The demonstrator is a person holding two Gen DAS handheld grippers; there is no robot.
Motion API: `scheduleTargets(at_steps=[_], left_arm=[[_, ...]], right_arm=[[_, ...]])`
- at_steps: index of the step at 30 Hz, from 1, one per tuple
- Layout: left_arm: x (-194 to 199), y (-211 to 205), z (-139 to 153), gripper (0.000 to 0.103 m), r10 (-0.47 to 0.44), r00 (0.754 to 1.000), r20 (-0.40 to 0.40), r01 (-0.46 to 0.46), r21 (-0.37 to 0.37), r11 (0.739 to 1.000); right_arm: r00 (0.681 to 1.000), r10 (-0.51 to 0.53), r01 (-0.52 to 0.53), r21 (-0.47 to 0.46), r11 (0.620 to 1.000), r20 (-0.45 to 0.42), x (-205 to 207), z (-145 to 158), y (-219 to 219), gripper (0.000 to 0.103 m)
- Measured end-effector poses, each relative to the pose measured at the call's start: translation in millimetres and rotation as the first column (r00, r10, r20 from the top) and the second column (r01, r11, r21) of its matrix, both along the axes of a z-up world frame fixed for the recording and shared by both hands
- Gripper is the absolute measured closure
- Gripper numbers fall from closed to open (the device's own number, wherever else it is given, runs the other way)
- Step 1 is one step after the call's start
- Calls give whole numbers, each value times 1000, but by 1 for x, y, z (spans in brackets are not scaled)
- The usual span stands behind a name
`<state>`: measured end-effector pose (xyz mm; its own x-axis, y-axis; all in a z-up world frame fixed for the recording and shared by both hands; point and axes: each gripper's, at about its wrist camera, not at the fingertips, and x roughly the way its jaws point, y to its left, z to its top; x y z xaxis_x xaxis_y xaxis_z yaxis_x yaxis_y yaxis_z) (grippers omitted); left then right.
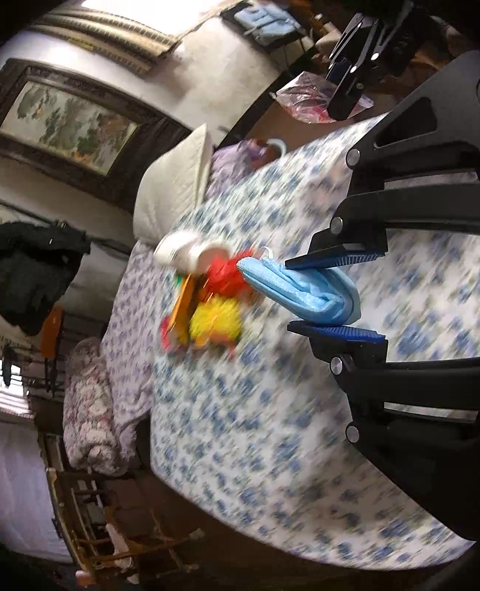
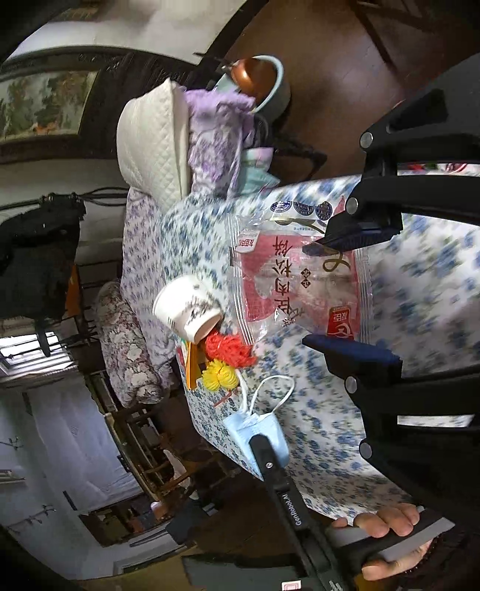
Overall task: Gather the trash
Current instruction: 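Carry the clear bag and blue mask over the red wastebasket with both tools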
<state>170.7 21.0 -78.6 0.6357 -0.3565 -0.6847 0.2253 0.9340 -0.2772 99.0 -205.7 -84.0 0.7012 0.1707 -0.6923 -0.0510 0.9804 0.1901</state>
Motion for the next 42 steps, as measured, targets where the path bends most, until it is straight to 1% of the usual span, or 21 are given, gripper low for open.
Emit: scheduleTargets(at_steps=[3,7,11,16,18,22,26,29,32,34,37,38,42], left_arm=[[-23,-24,4,75,-59,998,-8,59,-8,998],[-54,-66,11,75,-146,989,-9,146,36,989],[-73,-112,9,74,-206,978,-43,209,76,975],[-93,-178,3,74,-288,955,-63,294,139,946],[-99,-201,-2,74,-319,944,-80,328,147,933],[-108,-248,-16,74,-359,928,-101,372,202,906],[-110,-290,-38,74,-395,907,-145,419,223,880],[-112,-324,-58,74,-422,887,-188,458,237,857],[-110,-349,-76,74,-436,871,-226,484,246,840],[-109,-363,-87,74,-442,863,-244,496,251,831],[-101,-379,-106,74,-437,854,-281,503,240,830],[-98,-383,-112,74,-433,853,-291,503,239,831],[-84,-400,-147,74,-412,845,-341,503,243,830]], right_arm=[[1000,-15,15,7,1000,6,-25,2,-20,60],[999,-36,36,-22,999,1,-57,-2,-48,60],[995,-88,87,-31,996,-39,-90,-19,-90,60],[984,-164,163,-19,986,-69,-114,-40,-134,60],[977,-199,199,-4,980,-76,-122,-48,-153,60],[962,-259,263,36,964,-89,-134,-64,-186,60],[951,-291,297,45,954,-103,-140,-79,-208,60],[938,-324,333,57,941,-124,-145,-93,-228,60],[915,-369,384,77,920,-165,-149,-118,-254,60],[902,-377,403,95,910,-208,-150,-140,-268,60],[889,-361,407,126,905,-281,-145,-176,-279,60],[883,-353,409,140,902,-309,-141,-194,-281,60],[864,-324,414,179,892,-384,-124,-242,-283,60]])
